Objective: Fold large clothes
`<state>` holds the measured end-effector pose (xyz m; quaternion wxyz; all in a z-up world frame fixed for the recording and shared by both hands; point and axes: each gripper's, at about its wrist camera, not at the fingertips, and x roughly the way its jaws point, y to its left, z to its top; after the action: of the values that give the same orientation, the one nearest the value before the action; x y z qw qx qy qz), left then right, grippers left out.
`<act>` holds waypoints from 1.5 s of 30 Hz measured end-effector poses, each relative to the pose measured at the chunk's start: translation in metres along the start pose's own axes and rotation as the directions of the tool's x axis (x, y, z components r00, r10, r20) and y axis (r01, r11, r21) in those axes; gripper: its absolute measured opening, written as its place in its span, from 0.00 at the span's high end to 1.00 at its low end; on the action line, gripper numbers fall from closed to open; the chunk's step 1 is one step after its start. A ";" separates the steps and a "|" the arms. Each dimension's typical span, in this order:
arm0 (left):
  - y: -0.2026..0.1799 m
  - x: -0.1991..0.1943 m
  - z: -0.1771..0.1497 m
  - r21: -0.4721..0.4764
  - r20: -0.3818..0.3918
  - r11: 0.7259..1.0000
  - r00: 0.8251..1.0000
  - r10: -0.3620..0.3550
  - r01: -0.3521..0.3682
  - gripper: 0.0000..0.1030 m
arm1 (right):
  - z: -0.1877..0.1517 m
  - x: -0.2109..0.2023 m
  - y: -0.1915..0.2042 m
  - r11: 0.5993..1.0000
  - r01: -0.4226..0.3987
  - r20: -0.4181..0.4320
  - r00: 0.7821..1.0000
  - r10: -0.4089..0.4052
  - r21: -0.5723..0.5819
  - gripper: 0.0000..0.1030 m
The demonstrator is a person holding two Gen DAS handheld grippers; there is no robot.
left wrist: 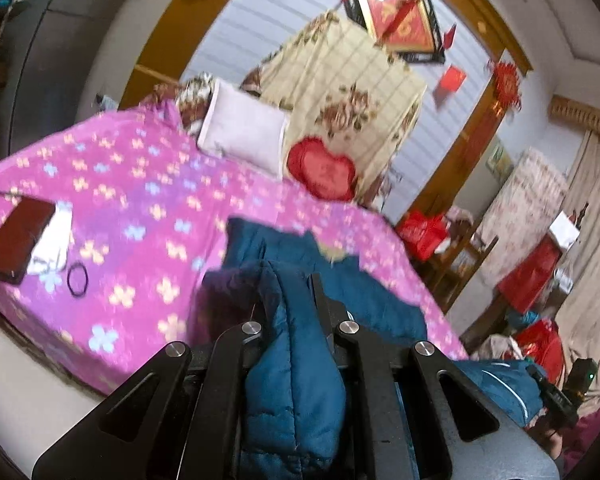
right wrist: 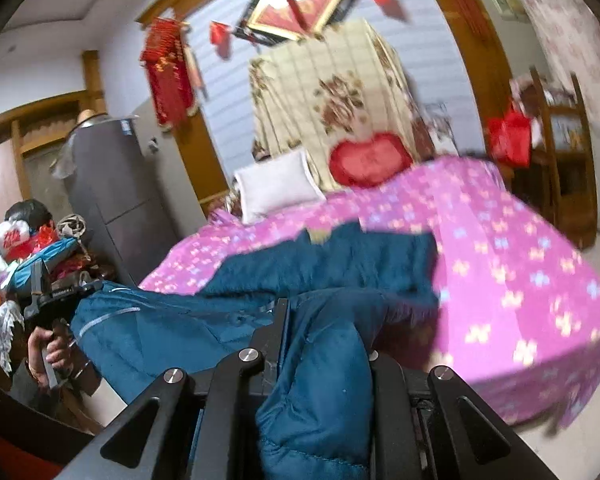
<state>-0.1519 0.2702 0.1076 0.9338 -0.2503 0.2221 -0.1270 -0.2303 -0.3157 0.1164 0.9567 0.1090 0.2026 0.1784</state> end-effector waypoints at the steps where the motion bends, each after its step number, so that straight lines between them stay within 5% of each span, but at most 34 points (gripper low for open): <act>1: -0.001 -0.002 0.003 0.003 0.013 1.000 1.000 -0.004 0.004 0.93 | 0.005 -0.001 0.004 1.000 -0.004 0.017 1.000 0.004 -0.022 0.86; 13: -0.022 0.106 0.034 0.122 0.039 0.978 0.985 0.165 -0.169 0.93 | 0.039 0.106 -0.046 0.992 0.123 0.057 0.991 -0.123 0.014 0.86; 20: -0.015 0.223 0.058 0.200 0.017 0.936 0.956 0.293 -0.290 0.93 | 0.084 0.213 -0.070 0.954 0.298 0.095 0.951 -0.295 -0.023 0.86; 24: 0.006 0.293 0.058 0.225 -0.076 0.909 0.924 0.374 -0.350 0.92 | 0.090 0.278 -0.089 0.930 0.368 0.020 0.930 -0.368 -0.003 0.87; 28: 0.019 0.349 0.050 0.256 -0.145 0.880 0.884 0.444 -0.400 0.89 | 0.075 0.340 -0.114 0.898 0.440 -0.141 0.888 -0.438 -0.017 0.87; 33: 0.034 0.406 0.034 0.272 -0.237 0.866 0.843 0.482 -0.419 0.88 | 0.049 0.369 -0.143 0.886 0.463 -0.251 0.856 -0.453 -0.023 0.87; 45: 0.036 0.439 0.004 0.207 -0.219 0.846 0.820 0.529 -0.491 0.87 | 0.044 0.419 -0.170 0.866 0.485 -0.271 0.823 -0.500 -0.123 0.89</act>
<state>0.2356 0.1494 -0.0626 0.9099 -0.0954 0.3956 0.0801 0.1963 -0.3151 -0.0384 0.9315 0.0019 0.3595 -0.0554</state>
